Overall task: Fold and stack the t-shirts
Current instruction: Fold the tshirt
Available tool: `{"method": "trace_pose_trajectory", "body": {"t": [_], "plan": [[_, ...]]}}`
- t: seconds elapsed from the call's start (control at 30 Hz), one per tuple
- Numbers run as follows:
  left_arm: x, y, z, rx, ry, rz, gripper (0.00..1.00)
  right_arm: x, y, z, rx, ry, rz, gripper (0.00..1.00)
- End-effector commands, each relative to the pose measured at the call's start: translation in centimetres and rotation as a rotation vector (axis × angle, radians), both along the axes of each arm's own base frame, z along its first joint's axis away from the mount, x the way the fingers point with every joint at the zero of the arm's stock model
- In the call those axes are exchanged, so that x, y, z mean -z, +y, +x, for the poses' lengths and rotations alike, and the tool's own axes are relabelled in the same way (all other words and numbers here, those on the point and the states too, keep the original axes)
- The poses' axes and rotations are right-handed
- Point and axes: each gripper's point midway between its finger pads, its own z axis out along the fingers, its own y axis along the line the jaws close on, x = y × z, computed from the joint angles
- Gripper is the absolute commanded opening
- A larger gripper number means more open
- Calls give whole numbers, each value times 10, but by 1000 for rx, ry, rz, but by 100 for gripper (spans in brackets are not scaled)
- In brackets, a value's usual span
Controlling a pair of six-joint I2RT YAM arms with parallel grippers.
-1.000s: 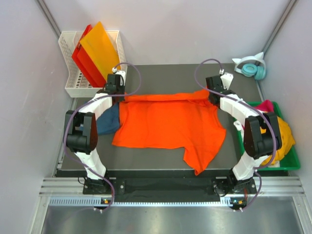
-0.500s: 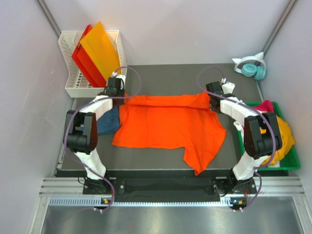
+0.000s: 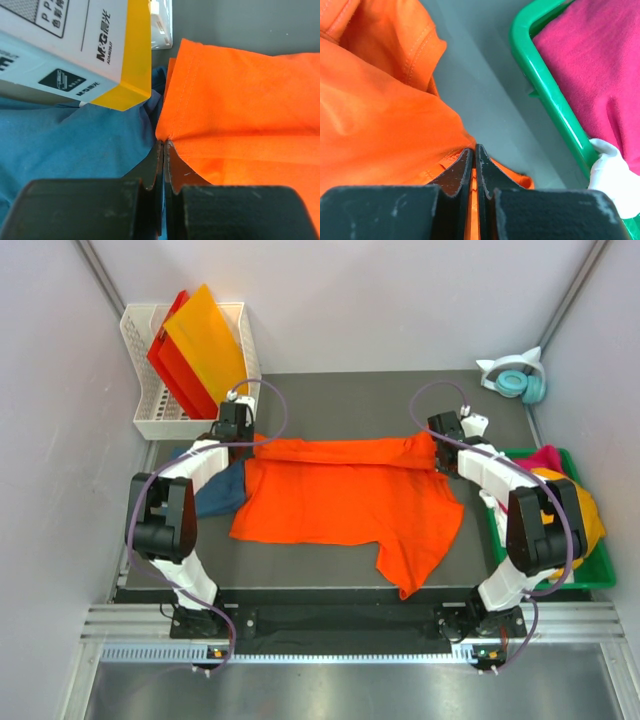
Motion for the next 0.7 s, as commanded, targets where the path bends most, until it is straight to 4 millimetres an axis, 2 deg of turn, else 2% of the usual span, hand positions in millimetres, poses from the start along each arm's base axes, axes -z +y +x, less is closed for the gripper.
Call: {"method": "trace_pose_trajectory", "body": {"t": [0.0, 0.13, 0.23, 0.3, 0.33, 0.4, 0.67], "plan": [[-15, 6, 5, -29, -52, 15, 0, -5, -4, 3, 11, -19, 6, 0], [-18, 4, 10, -26, -49, 10, 0, -2, -3, 0, 15, -11, 14, 0], [-35, 1, 18, -15, -99, -3, 0, -20, -2, 8, 6, -85, 26, 0], [-45, -2, 22, -13, -101, -18, 0, -23, -2, 10, 5, -75, 18, 0], [-44, -5, 21, -10, -90, -34, 0, -28, 0, 14, 2, -80, 18, 0], [-38, -6, 18, -6, -69, -39, 0, -22, 0, 13, 3, -52, 16, 0], [0, -5, -12, 5, 25, -36, 0, 9, -3, -11, 16, 16, 22, 0]]}}
